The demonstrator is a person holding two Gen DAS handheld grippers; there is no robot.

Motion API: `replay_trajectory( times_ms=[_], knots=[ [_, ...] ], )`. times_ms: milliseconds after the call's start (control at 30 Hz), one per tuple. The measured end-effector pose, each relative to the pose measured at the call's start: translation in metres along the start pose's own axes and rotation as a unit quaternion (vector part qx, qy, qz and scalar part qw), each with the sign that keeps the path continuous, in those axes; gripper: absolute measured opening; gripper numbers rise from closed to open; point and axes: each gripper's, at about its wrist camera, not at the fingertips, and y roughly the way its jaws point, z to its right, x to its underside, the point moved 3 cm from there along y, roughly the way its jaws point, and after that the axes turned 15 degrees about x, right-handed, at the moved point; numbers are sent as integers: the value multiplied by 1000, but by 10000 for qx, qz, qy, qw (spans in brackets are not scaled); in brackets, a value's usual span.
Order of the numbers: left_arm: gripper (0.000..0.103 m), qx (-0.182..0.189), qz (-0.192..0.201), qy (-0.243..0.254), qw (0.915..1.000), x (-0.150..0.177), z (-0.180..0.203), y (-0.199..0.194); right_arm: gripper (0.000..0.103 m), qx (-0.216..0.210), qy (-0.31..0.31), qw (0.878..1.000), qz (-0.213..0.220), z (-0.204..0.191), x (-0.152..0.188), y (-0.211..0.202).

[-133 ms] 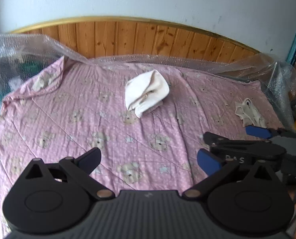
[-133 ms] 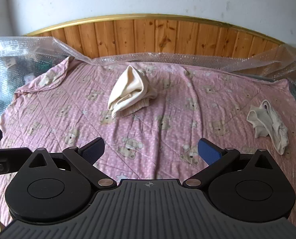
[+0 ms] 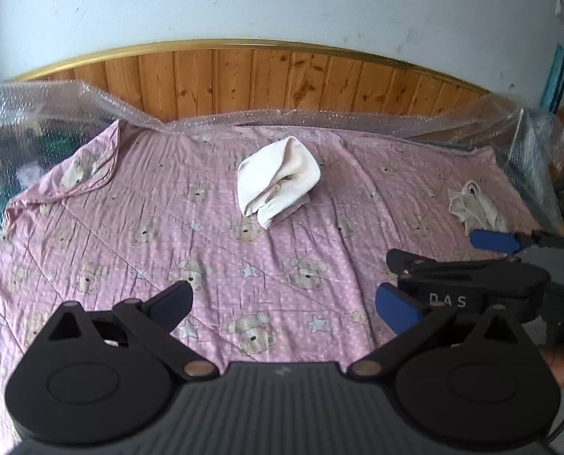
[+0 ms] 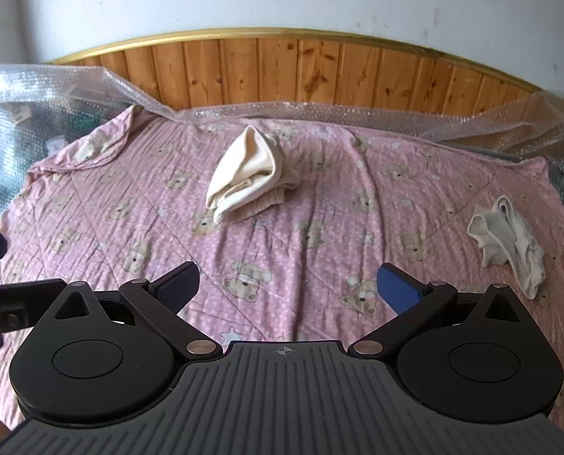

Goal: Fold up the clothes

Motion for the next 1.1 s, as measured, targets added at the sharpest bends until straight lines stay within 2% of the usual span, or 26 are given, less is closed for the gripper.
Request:
replay_trajectory(
  times_ms=[100,300,1000,1100],
  knots=[
    [103,-242,-11,231,9994,4,7,1,101,-54,2,10000,-14,-1,1,-1],
    [103,-45,29,-10,10000,9,-8,-3,101,-161,7,9999,-41,-4,4,-3],
    [103,-29,-4,-88,10000,11,-1,-2,101,-126,-70,9998,-124,-3,9,-3],
    [91,-9,-14,-67,10000,12,-1,-2,101,-99,-92,9999,-102,-3,8,-4]
  ],
)
